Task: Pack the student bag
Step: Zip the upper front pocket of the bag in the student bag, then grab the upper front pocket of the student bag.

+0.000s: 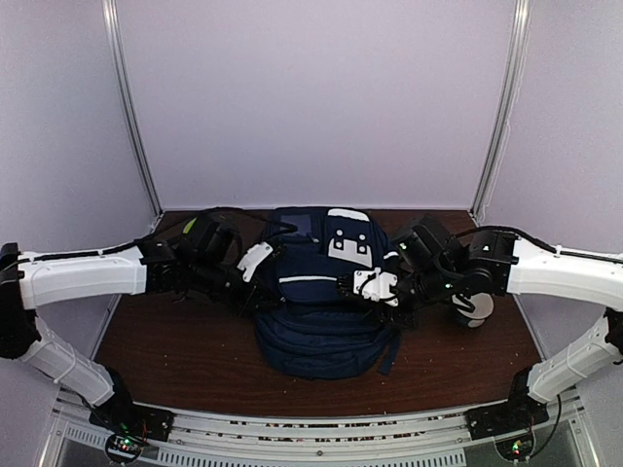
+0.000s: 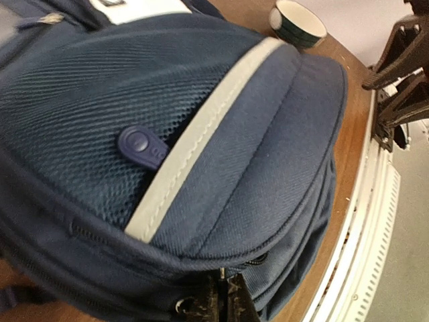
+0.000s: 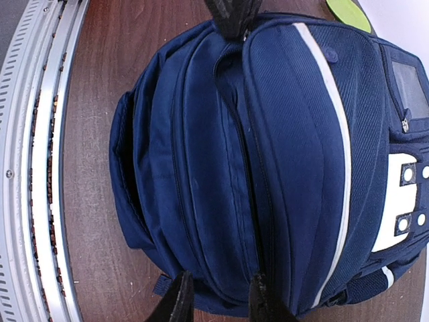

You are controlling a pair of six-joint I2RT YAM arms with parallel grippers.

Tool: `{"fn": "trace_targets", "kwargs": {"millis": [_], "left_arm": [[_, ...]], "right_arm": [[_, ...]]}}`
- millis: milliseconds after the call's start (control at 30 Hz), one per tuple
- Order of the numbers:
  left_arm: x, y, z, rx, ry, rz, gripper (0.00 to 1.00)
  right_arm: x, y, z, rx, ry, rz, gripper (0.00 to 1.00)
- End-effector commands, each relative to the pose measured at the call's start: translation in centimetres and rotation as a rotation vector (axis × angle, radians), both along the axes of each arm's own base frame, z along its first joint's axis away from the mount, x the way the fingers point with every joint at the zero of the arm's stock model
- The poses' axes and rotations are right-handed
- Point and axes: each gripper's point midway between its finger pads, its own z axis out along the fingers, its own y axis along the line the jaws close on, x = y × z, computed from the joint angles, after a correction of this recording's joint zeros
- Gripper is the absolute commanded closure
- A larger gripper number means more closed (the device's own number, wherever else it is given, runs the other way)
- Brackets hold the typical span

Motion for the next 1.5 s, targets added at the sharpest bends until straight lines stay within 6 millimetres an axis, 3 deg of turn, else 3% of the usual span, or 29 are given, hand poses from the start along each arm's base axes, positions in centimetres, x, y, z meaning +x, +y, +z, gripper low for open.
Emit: {"fn": "trace_targets", "kwargs": {"millis": [0,133,267,333,400,567,667,767,833,1133,1467], "left_arm": [[-1.8,-6.4,2.6,-0.123,-0.004,-0.191,1.0],[-3.6,-8.5,1.3,-0.094,0.017,-0.263,1.0],[-4.9,-10.1,2.0,-0.171,0.011,-0.293,1.0],[-4.9,-10.0,2.4,-0.2,0.006,-0.282,0.83],[-5.1,-9.0,2.5,-0.199,-0.011,-0.264,0.65],[-4.2,-4.9,3.3,-0.089,-0.137,-0.166,0.49],[-2.3,-2.0,3.0,0.027,-0.222,-0.057,0.42],[-0.3,0.1,2.1,0.105,-0.27,0.03,0.43],[0.4,0.3,1.5,0.114,-0.289,0.046,0.44],[-0.2,-4.2,-0.1,-0.122,-0.185,0.003,0.63],[-1.2,-5.3,-0.6,-0.316,-0.099,0.025,0.79]], "right_arm": [[1.3,-0.2,1.4,0.044,0.002,-0.055,0.71],[1.3,-0.7,1.5,0.063,0.012,-0.067,0.71],[0.6,-0.5,2.0,0.103,0.05,-0.069,0.72],[0.5,-0.1,2.0,0.143,0.096,-0.107,0.75],[-0.5,0.4,1.2,0.147,0.172,-0.098,0.75],[-2.5,2.0,0.2,0.097,0.355,-0.091,0.74],[-3.5,3.4,-0.9,0.067,0.414,-0.093,0.69],[-3.7,4.6,-1.9,0.043,0.451,-0.126,0.63],[-3.3,5.3,-2.2,0.042,0.472,-0.159,0.61],[-1.9,7.0,-2.3,0.051,0.538,-0.256,0.57],[-0.9,7.3,-4.0,0.044,0.613,-0.359,0.56]]}}
